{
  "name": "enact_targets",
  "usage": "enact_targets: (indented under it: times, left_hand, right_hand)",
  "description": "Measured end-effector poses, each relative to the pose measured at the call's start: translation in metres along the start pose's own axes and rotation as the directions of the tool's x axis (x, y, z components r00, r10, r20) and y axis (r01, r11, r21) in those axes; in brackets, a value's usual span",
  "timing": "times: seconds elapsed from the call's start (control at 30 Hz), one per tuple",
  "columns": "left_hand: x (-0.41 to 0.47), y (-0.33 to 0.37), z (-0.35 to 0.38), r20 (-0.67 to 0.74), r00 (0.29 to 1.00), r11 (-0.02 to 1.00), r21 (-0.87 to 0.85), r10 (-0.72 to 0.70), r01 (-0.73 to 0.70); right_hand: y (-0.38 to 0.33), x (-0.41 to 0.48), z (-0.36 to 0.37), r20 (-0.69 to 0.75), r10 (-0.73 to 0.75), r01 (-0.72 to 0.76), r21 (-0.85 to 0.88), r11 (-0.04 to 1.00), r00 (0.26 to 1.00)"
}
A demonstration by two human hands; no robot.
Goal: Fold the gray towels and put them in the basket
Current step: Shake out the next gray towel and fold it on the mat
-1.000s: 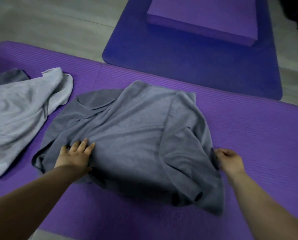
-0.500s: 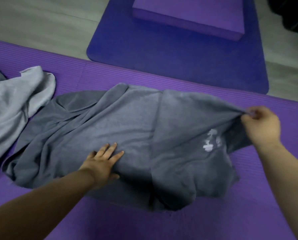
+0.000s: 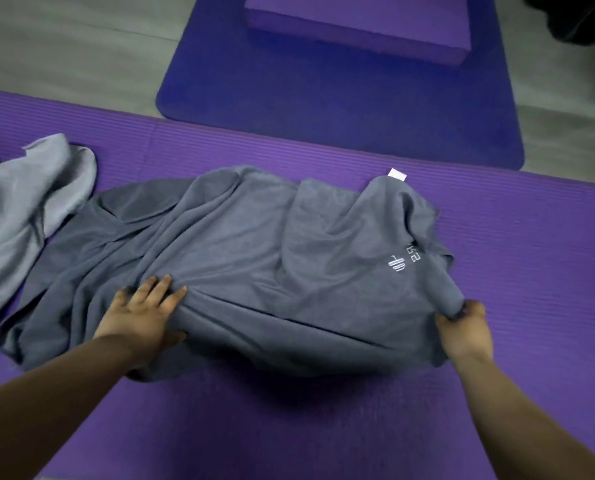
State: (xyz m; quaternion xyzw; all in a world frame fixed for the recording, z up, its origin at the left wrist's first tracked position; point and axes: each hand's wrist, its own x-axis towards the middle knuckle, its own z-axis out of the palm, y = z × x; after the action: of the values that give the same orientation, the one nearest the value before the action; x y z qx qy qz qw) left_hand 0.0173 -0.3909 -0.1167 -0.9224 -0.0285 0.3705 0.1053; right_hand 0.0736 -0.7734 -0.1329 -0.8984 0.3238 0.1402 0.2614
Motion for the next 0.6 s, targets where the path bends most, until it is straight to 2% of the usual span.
enact_targets:
  times: [0.1,0.17,0.2,0.23,0.27,0.3,0.33,0.37,0.43,0.47,0.5,0.53,0.57,0.6]
  left_hand:
    - [-0.004,-0.002,-0.002,-0.061,0.998,1.000,0.013,0.012,-0.012]
    - [-0.005,-0.002,-0.008,-0.112,0.993,0.999,0.013,0.035,-0.034]
    - [-0.004,0.000,-0.011,-0.175,0.983,0.998,0.007,0.056,-0.056]
    - [0.000,0.003,-0.014,-0.228,0.970,0.996,0.000,0.089,-0.092]
    - [0.005,0.005,-0.013,-0.236,0.962,0.991,0.009,0.135,-0.137]
    - [0.010,0.007,-0.013,-0.305,0.935,0.983,0.031,0.179,-0.179]
    - [0.012,0.011,-0.014,-0.325,0.925,0.979,0.014,0.199,-0.206]
    - [0.014,0.017,-0.015,-0.322,0.923,0.974,-0.003,0.213,-0.226]
    - [0.012,0.036,-0.025,-0.254,0.924,0.957,0.032,0.286,-0.287]
    - [0.012,0.043,-0.030,-0.165,0.934,0.948,0.009,0.316,-0.319]
    - [0.016,0.048,-0.030,-0.163,0.936,0.948,-0.019,0.311,-0.318]
    - [0.017,0.051,-0.027,-0.108,0.934,0.936,-0.061,0.340,-0.348]
    - [0.018,0.054,-0.028,-0.008,0.946,0.941,-0.108,0.323,-0.322]
    - [0.017,0.057,-0.030,0.024,0.952,0.947,-0.113,0.305,-0.300]
  right_hand:
    - [0.010,-0.024,-0.017,-0.030,-0.158,0.144,-0.269,0.952,0.987]
    - [0.032,-0.043,-0.023,0.069,-0.186,0.196,-0.475,0.858,0.980]
    - [0.041,-0.050,-0.026,0.107,-0.179,0.209,-0.519,0.829,0.978]
    - [0.046,-0.053,-0.030,0.099,-0.180,0.205,-0.490,0.847,0.979]
    - [0.047,-0.052,-0.032,0.041,-0.177,0.179,-0.388,0.904,0.983]
    - [0.044,-0.042,-0.032,-0.048,-0.168,0.150,-0.261,0.954,0.985]
    - [0.034,-0.031,-0.033,-0.140,-0.173,0.154,-0.137,0.979,0.975]
    - [0.021,-0.016,-0.032,-0.168,-0.168,0.169,-0.007,0.986,0.971]
    - [-0.011,0.013,-0.036,0.014,-0.160,0.153,0.239,0.959,0.987]
    - [-0.026,0.027,-0.039,0.207,-0.138,0.075,0.286,0.955,0.968]
    - [-0.041,0.036,-0.046,0.392,-0.113,0.015,0.243,0.970,0.913]
    - [-0.051,0.045,-0.052,0.495,-0.082,-0.007,0.175,0.985,0.865]
    - [-0.056,0.054,-0.057,0.496,-0.057,0.005,0.107,0.994,0.866]
    - [-0.060,0.062,-0.061,0.423,-0.054,0.017,0.092,0.996,0.905]
